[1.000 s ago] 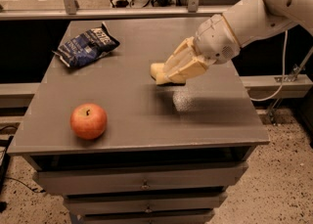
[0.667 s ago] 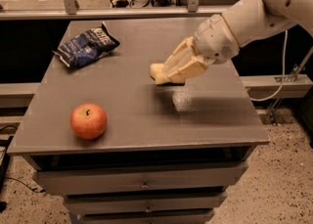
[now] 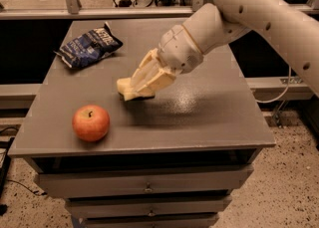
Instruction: Move sponge near apple
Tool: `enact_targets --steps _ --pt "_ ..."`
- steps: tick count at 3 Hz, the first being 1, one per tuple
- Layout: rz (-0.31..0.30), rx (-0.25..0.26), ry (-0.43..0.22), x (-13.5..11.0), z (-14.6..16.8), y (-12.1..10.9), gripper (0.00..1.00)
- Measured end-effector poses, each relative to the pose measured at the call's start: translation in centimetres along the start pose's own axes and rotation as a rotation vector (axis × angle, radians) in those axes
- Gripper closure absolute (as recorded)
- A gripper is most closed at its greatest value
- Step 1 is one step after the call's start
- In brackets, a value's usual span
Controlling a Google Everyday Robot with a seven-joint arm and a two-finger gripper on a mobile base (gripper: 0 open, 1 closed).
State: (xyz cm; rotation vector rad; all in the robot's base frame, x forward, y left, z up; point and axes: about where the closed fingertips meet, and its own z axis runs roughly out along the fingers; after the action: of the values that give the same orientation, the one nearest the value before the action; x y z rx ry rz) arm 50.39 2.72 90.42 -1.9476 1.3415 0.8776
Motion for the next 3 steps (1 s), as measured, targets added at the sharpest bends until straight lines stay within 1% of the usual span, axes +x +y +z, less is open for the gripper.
enact_targets --steps 1,2,3 --pt "-0.037 -0.088 -0.061 -1.7 4.1 1.1 1.00" --pt "-0.059 -0.135 -0.092 -2.2 6.3 2.2 1.00" --pt "-0.078 -0.157 -0.092 -2.1 6.8 2.6 1.00"
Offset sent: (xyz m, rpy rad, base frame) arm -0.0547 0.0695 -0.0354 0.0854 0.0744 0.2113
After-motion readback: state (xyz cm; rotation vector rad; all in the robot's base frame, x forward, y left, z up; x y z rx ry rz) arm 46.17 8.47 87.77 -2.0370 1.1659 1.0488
